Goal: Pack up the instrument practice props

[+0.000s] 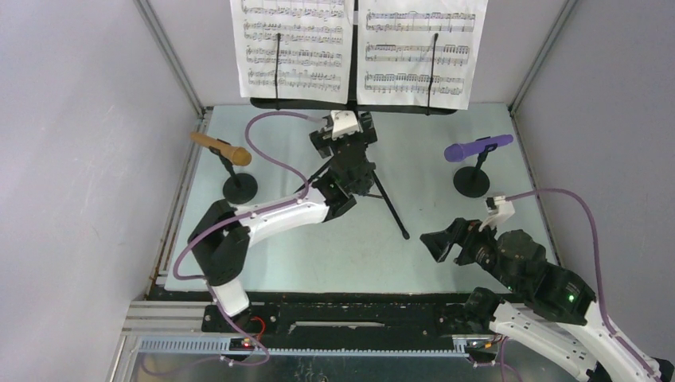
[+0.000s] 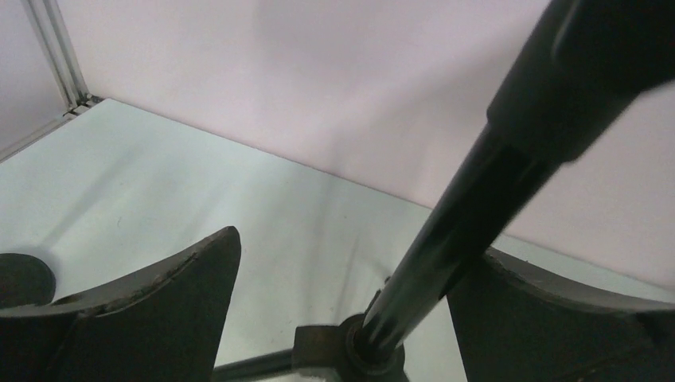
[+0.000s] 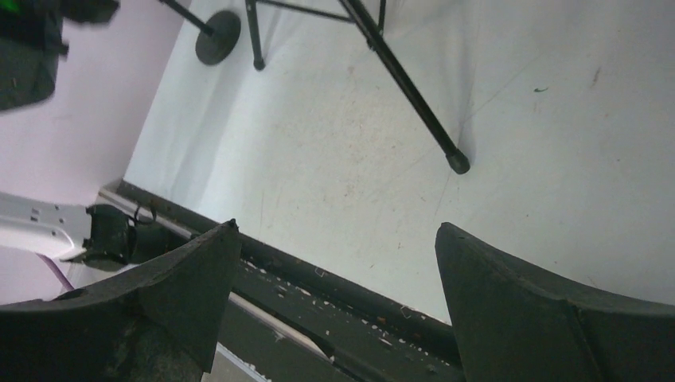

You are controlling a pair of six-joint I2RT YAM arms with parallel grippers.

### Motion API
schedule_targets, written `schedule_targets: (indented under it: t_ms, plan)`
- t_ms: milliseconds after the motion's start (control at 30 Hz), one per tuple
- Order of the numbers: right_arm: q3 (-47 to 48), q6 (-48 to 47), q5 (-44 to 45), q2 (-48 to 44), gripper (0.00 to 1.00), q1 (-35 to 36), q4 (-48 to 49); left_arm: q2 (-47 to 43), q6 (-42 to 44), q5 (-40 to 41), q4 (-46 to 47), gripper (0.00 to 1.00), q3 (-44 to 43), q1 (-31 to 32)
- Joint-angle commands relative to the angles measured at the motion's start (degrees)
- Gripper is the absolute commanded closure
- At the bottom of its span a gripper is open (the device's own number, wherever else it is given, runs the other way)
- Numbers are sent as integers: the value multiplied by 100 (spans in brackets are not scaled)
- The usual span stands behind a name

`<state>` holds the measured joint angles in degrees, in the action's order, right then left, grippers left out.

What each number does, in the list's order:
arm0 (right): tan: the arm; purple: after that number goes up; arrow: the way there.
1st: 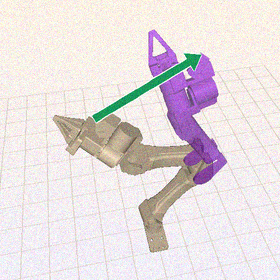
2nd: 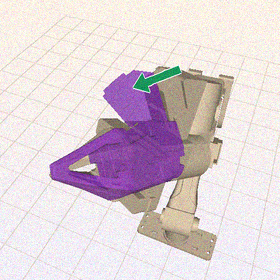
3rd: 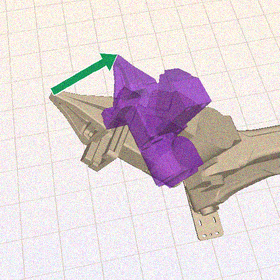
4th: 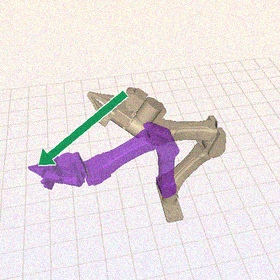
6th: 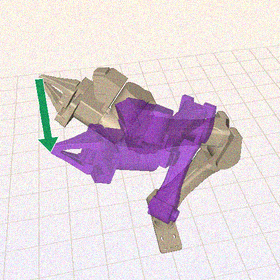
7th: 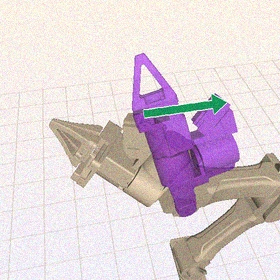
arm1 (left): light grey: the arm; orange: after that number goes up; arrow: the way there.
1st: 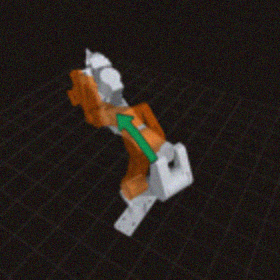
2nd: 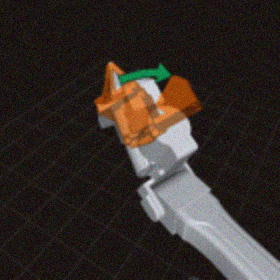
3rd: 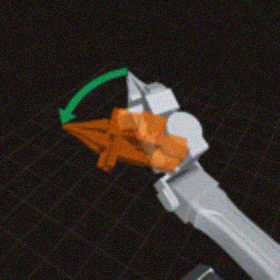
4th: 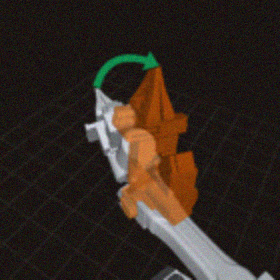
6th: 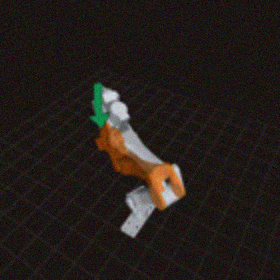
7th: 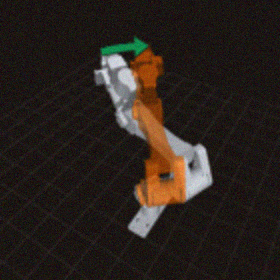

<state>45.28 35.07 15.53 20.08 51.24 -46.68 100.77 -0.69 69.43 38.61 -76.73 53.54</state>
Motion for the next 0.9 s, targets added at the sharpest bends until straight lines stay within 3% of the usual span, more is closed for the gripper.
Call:
schedule_targets:
  t_ms: [0,433,600,733,867]
  plan:
    - [419,420,651,-171,0,-18,-140,-811,-350,-106,322,0,751,132]
    - [1808,969,1405,-186,0,-18,-408,-1773,-731,-1892,331,0,2357,341]
    - [2318,997,1270,-158,0,-11,281,-2388,-619,-2236,228,0,2826,561]
    - [2887,1163,1151,153,0,-18,792,-3157,-722,-2208,-381,0,3202,845]
    - [3339,1163,865,591,0,-39,1398,-3973,-1407,-2238,-1632,0,3403,1014]
